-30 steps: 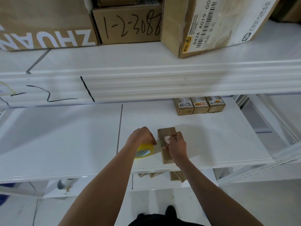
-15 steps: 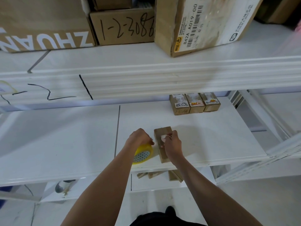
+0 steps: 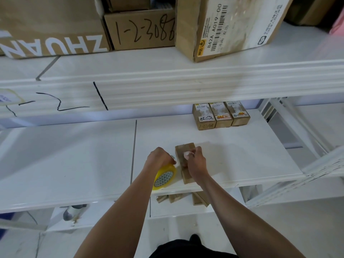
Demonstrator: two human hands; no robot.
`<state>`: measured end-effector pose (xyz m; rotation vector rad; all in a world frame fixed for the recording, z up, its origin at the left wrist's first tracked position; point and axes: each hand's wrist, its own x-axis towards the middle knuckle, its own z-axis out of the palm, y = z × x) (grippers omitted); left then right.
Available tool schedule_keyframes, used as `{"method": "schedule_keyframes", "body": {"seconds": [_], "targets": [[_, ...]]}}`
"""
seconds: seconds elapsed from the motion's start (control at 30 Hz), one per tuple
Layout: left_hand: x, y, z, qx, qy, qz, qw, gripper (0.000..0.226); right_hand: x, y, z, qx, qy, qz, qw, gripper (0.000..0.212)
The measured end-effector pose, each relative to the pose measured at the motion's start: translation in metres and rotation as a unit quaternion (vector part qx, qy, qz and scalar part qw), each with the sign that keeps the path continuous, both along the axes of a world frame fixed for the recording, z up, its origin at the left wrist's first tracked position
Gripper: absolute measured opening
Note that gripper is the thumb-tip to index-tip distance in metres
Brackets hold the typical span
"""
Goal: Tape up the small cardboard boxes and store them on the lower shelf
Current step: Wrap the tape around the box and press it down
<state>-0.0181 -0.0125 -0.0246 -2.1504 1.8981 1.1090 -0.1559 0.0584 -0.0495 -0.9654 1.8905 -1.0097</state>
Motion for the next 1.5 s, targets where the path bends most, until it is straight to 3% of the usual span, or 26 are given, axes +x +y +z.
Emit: {"method": "schedule_keyframes", "body": {"seconds": [0.2, 0.7, 0.8, 0.9, 1.0, 1.07, 1.27, 1.4, 1.5], "targets": [[0.001, 0.008, -0.003, -0.045, 0.018, 0.009, 0.999, 0.041, -0.001, 0.002, -0.003, -0.009, -0.007, 0.000, 1.000, 0.008], [0.005, 0.000, 0.000, -0.022, 0.000, -0.019, 1.000, 0.047, -0.002, 0.002, 0.000, 0.003, -0.015, -0.005, 1.000, 0.007], [0.004, -0.004, 0.007, 0.000, -0.034, -0.028, 0.999, 0.050, 0.001, 0.002, 0.003, 0.009, -0.007, -0.013, 1.000, 0.010], [0.021, -0.003, 0.005, -0.023, -0.108, -0.043, 0.993, 0.037, -0.004, 0.005, 0.005, 0.019, 0.002, -0.023, 1.000, 0.011], [0.056, -0.006, 0.001, -0.006, -0.150, -0.043, 0.988, 0.046, -0.014, 0.005, 0.007, 0.037, -0.008, -0.046, 0.998, 0.011], [0.068, -0.015, 0.006, -0.016, -0.117, -0.037, 0.992, 0.049, -0.013, 0.003, 0.007, 0.033, -0.023, -0.058, 0.998, 0.009], [0.060, -0.026, 0.014, -0.088, 0.058, -0.073, 0.992, 0.024, -0.004, 0.007, 0.008, 0.002, -0.035, -0.097, 0.995, 0.010], [0.057, -0.020, 0.008, -0.069, 0.160, -0.017, 0.984, 0.028, -0.015, -0.003, 0.018, -0.026, -0.077, -0.138, 0.987, 0.025], [0.057, -0.014, 0.004, -0.062, 0.215, 0.025, 0.974, 0.019, -0.035, -0.008, 0.024, -0.036, -0.044, -0.169, 0.984, 0.014]]}}
